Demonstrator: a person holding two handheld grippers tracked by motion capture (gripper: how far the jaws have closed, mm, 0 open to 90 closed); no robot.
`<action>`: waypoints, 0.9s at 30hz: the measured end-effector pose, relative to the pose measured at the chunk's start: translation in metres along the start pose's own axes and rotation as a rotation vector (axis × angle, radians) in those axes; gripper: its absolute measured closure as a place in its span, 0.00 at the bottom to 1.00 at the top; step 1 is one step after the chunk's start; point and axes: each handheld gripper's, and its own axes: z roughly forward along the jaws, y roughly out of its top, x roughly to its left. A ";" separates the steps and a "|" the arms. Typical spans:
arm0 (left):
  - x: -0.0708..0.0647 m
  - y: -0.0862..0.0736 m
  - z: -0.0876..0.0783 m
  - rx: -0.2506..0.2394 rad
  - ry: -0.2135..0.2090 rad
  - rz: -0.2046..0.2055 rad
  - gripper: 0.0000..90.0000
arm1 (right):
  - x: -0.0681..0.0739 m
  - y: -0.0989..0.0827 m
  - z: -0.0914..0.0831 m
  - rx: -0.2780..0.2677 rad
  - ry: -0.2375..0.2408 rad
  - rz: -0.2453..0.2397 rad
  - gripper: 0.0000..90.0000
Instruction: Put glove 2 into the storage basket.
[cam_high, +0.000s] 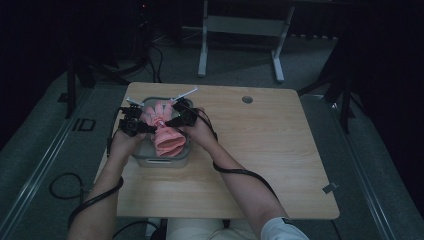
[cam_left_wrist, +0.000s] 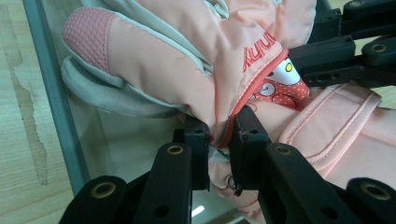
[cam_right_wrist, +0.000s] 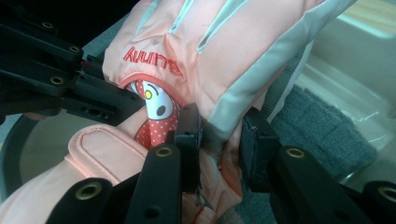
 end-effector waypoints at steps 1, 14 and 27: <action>0.001 0.001 0.002 0.007 0.006 -0.004 0.87 | -0.001 0.000 0.001 0.004 0.000 0.000 0.79; 0.000 0.004 0.009 0.019 0.057 -0.017 0.70 | -0.009 0.006 0.009 0.051 -0.015 0.025 0.72; -0.004 0.003 0.009 0.012 0.125 0.005 0.47 | -0.017 0.005 0.003 0.051 -0.073 0.004 0.58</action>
